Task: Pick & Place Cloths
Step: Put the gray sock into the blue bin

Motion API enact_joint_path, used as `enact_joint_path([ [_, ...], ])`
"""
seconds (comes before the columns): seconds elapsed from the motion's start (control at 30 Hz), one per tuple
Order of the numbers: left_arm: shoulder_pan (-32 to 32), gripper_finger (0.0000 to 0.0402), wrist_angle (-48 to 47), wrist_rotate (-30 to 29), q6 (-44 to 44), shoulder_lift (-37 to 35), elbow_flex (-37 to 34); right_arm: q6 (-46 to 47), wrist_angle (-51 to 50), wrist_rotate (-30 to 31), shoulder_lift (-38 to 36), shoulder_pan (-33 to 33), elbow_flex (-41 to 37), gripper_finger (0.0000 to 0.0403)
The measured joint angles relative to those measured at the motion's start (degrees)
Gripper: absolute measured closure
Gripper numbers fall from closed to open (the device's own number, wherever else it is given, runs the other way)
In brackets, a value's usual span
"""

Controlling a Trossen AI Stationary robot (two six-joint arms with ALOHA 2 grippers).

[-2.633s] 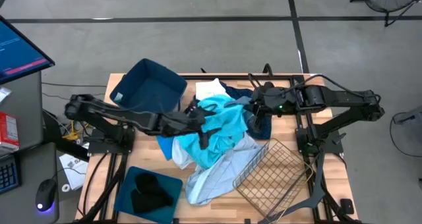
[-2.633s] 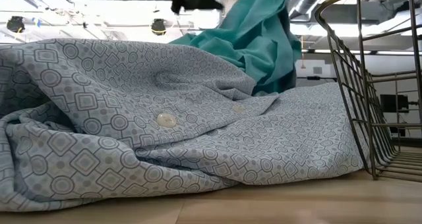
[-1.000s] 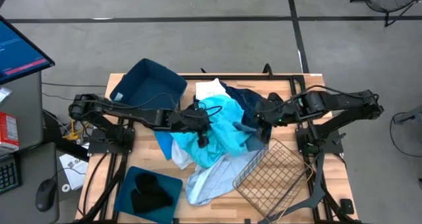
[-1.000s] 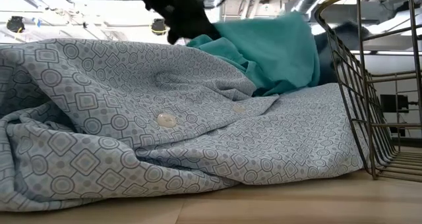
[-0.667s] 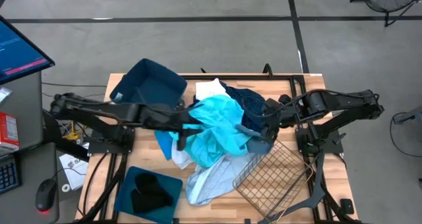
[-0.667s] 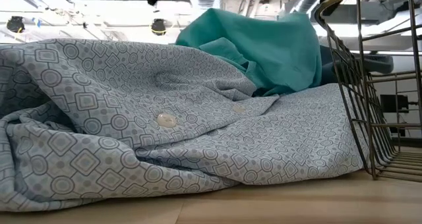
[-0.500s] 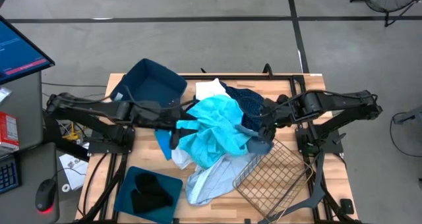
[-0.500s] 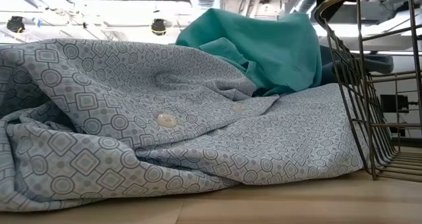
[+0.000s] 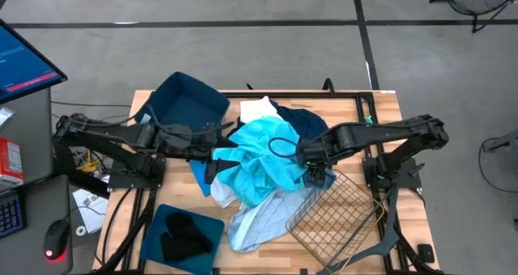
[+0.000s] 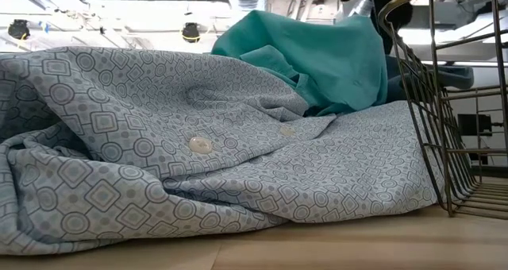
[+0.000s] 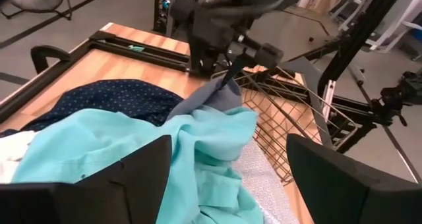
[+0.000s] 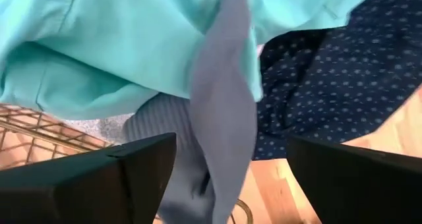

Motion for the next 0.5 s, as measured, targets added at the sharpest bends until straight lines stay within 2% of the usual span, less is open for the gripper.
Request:
enact_joint_path([
  [0.23,-1.2,0.0127,0.0,0.0,-0.5,0.0,0.0,-4.5,0.1,0.2,5.2,-0.6,0.0,0.0123],
  [0.3,-1.5,0.0128,0.0,0.0,-0.5,0.0,0.0,-5.8,0.0,1.3,6.4,-0.5,0.0,0.0134],
  [0.4,-1.7,0.0128,0.0,0.0,-0.5,0.0,0.0,-8.3,0.1,1.4,6.6,-0.5,0.0,0.0193],
  [0.5,-1.7,0.0128,0.0,0.0,-0.5,0.0,0.0,-9.5,1.2,1.3,6.6,-1.4,0.0,0.0302],
])
